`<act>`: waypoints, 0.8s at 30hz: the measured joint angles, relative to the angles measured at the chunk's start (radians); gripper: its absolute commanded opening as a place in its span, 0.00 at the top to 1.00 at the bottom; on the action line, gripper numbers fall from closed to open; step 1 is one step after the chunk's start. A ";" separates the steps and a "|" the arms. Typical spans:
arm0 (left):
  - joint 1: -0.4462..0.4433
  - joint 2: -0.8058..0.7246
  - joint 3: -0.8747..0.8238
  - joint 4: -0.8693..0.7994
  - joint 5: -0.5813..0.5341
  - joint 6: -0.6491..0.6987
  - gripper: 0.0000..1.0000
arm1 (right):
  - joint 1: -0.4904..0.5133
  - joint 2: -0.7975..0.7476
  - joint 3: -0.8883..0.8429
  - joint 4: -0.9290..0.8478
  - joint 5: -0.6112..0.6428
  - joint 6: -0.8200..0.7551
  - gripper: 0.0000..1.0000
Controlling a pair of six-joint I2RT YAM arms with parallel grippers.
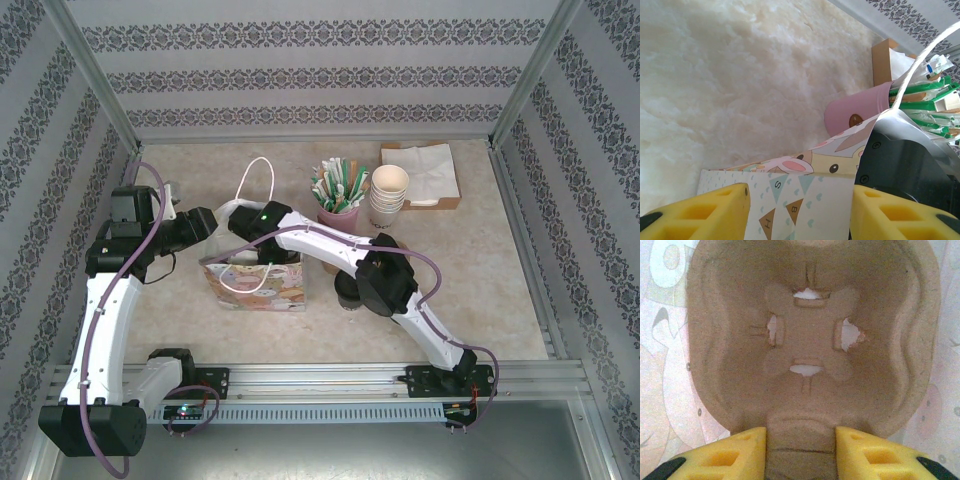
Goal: Pack the takeout coffee
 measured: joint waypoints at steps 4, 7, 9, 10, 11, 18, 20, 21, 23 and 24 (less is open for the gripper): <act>0.000 0.000 0.000 0.000 -0.001 0.000 0.47 | 0.010 0.000 0.012 -0.005 0.023 0.017 0.46; 0.000 0.000 0.000 0.000 -0.004 0.000 0.47 | 0.019 0.000 0.019 -0.003 0.031 0.026 0.32; 0.000 0.000 0.000 0.000 -0.004 0.000 0.47 | 0.021 0.000 0.022 -0.003 0.035 0.035 0.04; 0.000 -0.001 0.000 0.000 -0.004 0.000 0.47 | 0.021 0.000 0.024 -0.003 0.038 0.036 0.02; 0.000 -0.001 0.000 0.000 -0.004 0.000 0.47 | 0.021 0.000 0.029 -0.002 0.040 0.036 0.02; 0.000 -0.001 0.000 0.000 -0.004 0.000 0.52 | 0.028 -0.011 0.050 -0.002 0.075 0.052 0.02; 0.000 -0.003 0.000 -0.001 -0.004 0.000 0.54 | 0.028 -0.024 0.050 0.000 0.088 0.063 0.02; 0.000 -0.005 0.000 -0.001 -0.004 0.000 0.54 | 0.028 -0.031 0.050 0.002 0.094 0.068 0.02; 0.000 -0.010 0.000 -0.001 -0.004 0.000 0.55 | 0.029 -0.050 0.050 0.008 0.108 0.077 0.02; 0.000 -0.013 -0.002 -0.001 -0.004 0.000 0.55 | 0.032 -0.064 0.050 0.012 0.114 0.082 0.03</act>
